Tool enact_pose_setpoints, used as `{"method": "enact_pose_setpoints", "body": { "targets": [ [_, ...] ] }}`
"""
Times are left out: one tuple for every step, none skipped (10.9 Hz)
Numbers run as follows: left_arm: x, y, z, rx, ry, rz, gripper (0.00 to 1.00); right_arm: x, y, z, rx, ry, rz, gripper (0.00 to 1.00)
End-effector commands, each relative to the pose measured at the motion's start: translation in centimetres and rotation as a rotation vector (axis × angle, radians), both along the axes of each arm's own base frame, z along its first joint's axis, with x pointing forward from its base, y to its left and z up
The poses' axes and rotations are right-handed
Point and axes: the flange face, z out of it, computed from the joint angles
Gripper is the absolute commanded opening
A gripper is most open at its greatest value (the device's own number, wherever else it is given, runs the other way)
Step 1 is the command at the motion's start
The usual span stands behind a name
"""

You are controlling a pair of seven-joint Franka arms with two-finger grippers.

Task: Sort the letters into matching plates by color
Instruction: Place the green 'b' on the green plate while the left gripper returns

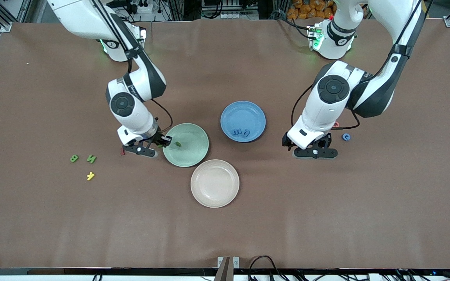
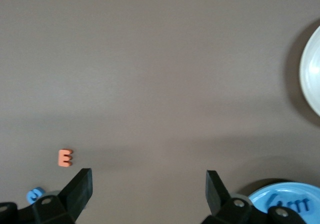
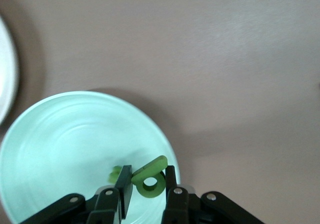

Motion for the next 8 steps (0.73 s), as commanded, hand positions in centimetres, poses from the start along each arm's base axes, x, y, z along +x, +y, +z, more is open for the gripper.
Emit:
{"method": "enact_pose_setpoints", "body": {
  "targets": [
    [-0.9, 4.0, 0.1, 0.039, 0.027, -0.027, 1.00, -0.2, 4.0, -0.4, 0.007, 0.005, -0.026, 0.27],
    [-0.7, 4.9, 0.1, 0.047, 0.030, -0.047, 1.00, -0.5, 5.1, -0.8, 0.006, 0.009, -0.018, 0.27],
    [-0.3, 6.4, -0.1, 0.058, 0.034, -0.061, 1.00, -0.6, 5.8, -1.2, 0.006, 0.011, -0.011, 0.27],
    [-0.5, 7.3, -0.4, 0.065, 0.038, -0.067, 1.00, -0.7, 6.4, -1.4, 0.005, 0.011, -0.021, 0.27],
    [-0.8, 7.9, -0.8, 0.066, 0.041, -0.065, 1.00, -0.7, 6.9, -1.5, 0.007, 0.011, -0.026, 0.28],
    [-1.0, 9.3, -1.5, 0.070, 0.038, -0.071, 1.00, -0.8, 7.1, -1.6, 0.006, 0.013, -0.023, 0.31],
    [-1.5, 10.8, -1.9, 0.062, 0.027, -0.082, 1.00, -0.8, 7.2, -1.5, 0.007, 0.011, -0.023, 0.37],
    [-2.0, 11.8, -2.3, 0.043, 0.024, -0.089, 1.00, -0.7, 7.1, -1.4, 0.008, 0.011, -0.027, 0.93]
  ]
}}
